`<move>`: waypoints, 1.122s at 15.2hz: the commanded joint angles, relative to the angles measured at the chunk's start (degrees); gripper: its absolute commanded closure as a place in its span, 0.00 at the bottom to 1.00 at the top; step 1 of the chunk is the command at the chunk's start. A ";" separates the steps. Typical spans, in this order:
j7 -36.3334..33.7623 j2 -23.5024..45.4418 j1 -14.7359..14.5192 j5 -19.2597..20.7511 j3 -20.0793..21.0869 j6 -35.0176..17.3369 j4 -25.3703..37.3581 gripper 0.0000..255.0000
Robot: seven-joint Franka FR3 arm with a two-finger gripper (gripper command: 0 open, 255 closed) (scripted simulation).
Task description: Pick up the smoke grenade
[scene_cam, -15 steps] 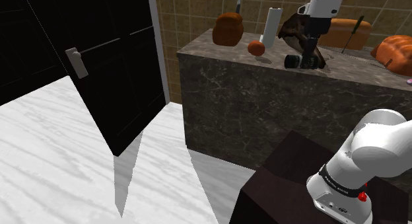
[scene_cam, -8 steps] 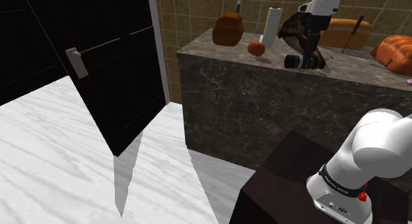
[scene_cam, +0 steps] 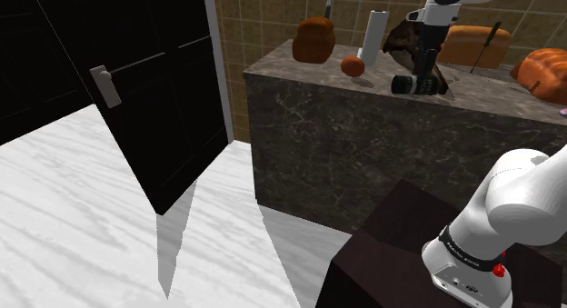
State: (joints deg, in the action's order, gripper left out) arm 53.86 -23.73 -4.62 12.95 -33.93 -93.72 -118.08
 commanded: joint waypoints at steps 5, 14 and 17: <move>-0.05 -0.20 0.24 0.43 -0.57 -3.48 -3.61 0.00; 0.02 -0.13 0.23 0.41 -0.62 -3.47 -3.52 1.00; 0.01 -0.19 0.15 0.27 -0.32 -1.96 -2.08 1.00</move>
State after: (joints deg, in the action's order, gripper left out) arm 53.82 -23.83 -4.48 13.23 -34.32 -96.26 -120.66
